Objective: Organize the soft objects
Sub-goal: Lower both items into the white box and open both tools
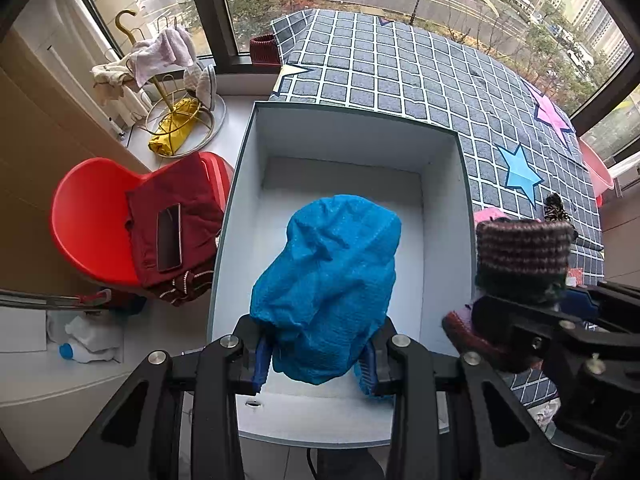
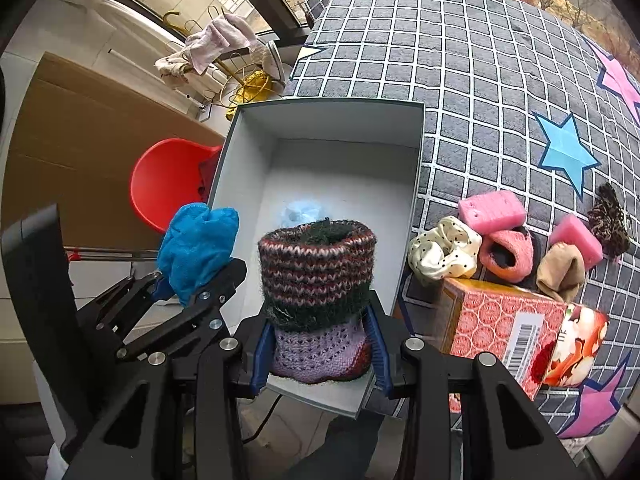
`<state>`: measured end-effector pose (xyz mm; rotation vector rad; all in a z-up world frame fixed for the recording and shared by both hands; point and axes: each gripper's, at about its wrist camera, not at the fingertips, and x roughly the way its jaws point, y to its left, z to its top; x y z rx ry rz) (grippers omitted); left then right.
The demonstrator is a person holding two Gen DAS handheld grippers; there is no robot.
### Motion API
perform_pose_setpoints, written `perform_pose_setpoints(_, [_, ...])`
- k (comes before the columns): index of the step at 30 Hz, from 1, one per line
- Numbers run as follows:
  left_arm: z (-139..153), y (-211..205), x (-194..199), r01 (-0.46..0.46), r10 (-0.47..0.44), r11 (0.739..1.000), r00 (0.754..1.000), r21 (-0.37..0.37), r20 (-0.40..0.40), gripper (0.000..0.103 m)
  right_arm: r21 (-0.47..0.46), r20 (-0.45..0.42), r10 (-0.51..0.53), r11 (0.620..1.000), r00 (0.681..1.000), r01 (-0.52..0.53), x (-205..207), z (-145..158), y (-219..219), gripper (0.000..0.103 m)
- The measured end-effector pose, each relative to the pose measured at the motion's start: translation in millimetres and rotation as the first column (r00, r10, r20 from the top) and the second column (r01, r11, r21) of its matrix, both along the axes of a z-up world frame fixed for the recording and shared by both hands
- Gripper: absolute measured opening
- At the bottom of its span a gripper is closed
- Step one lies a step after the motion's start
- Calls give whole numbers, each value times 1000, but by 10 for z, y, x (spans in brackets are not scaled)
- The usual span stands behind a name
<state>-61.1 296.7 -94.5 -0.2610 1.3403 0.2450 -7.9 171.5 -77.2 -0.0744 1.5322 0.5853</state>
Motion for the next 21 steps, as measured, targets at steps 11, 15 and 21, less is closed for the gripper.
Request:
perform_pose_setpoints(11, [150, -14, -86, -14, 11, 999, 996, 30, 85, 65, 15, 39, 5, 1000, 999, -5, 128, 49, 71, 47])
perform_pose_setpoints(15, [215, -32, -156, -26, 17, 995, 995, 92, 97, 82, 26, 61, 12, 1000, 998, -14, 127, 108, 86, 80])
perform_pose_setpoints(21, [450, -54, -319, -66, 35, 985, 981, 159, 191, 82, 25, 143, -4, 1000, 990, 0, 98, 331, 8, 87])
